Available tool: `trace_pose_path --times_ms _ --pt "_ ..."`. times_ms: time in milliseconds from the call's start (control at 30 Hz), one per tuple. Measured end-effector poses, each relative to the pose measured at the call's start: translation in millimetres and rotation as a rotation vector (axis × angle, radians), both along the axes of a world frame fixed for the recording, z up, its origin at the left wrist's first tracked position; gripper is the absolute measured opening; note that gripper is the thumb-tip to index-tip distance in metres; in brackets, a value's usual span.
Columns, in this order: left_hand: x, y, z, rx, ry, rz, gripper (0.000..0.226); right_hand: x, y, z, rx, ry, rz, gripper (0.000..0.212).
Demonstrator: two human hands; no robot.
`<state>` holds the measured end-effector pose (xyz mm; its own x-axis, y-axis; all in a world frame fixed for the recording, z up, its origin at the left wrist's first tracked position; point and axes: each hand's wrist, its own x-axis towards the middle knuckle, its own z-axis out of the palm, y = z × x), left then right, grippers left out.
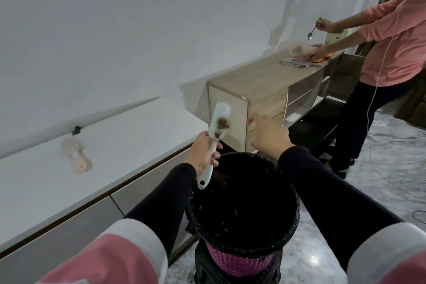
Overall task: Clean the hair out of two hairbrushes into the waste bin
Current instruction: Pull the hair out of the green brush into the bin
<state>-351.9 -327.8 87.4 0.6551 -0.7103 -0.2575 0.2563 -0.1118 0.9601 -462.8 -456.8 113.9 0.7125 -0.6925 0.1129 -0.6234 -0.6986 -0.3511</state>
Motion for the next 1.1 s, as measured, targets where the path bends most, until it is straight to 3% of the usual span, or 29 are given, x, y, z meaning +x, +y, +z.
trace_pose_path --times_ms 67,133,167,267,400,500,667,767,833,900,1000,1033,1100 --pt "-1 1 -1 -0.021 0.005 -0.025 0.020 6 -3 3 0.144 -0.261 -0.002 0.047" --pt "-2 1 -1 -0.033 0.006 -0.039 0.028 13 -4 6 0.253 -0.399 -0.014 0.023" --pt "-4 1 -1 -0.036 0.003 -0.041 0.030 15 -4 8 0.283 -0.366 -0.024 0.009" --pt "-7 1 0 -0.037 0.002 -0.049 0.036 17 5 9 0.395 -0.208 -0.028 0.037" --pt "-8 0 1 -0.043 -0.002 -0.055 0.038 18 10 3 0.433 -0.324 -0.064 0.019" --pt "-6 2 -1 -0.049 0.014 -0.041 0.037 15 13 15 0.556 -0.564 -0.057 0.016" --pt "-4 2 -7 -0.053 0.050 -0.026 0.043 17 12 32 1.073 -1.056 0.073 0.020" --pt "-3 2 -7 -0.048 0.037 -0.024 0.046 14 13 35 1.266 -1.168 0.026 0.024" --pt "-2 2 -6 -0.045 0.020 -0.022 0.045 14 13 30 1.174 -1.101 -0.031 0.023" --pt "-1 2 -5 -0.043 0.004 -0.018 0.042 14 12 20 0.872 -0.882 -0.032 0.020" --pt "0 2 -2 -0.041 -0.002 -0.011 0.039 4 1 -3 0.222 -0.237 0.019 0.017" --pt "1 3 0 -0.044 0.009 -0.006 0.037 -1 -3 -9 0.115 -0.032 0.023 0.020" --pt "4 4 0 -0.055 0.019 -0.009 0.038 -9 -5 -18 0.102 0.265 0.061 0.023"
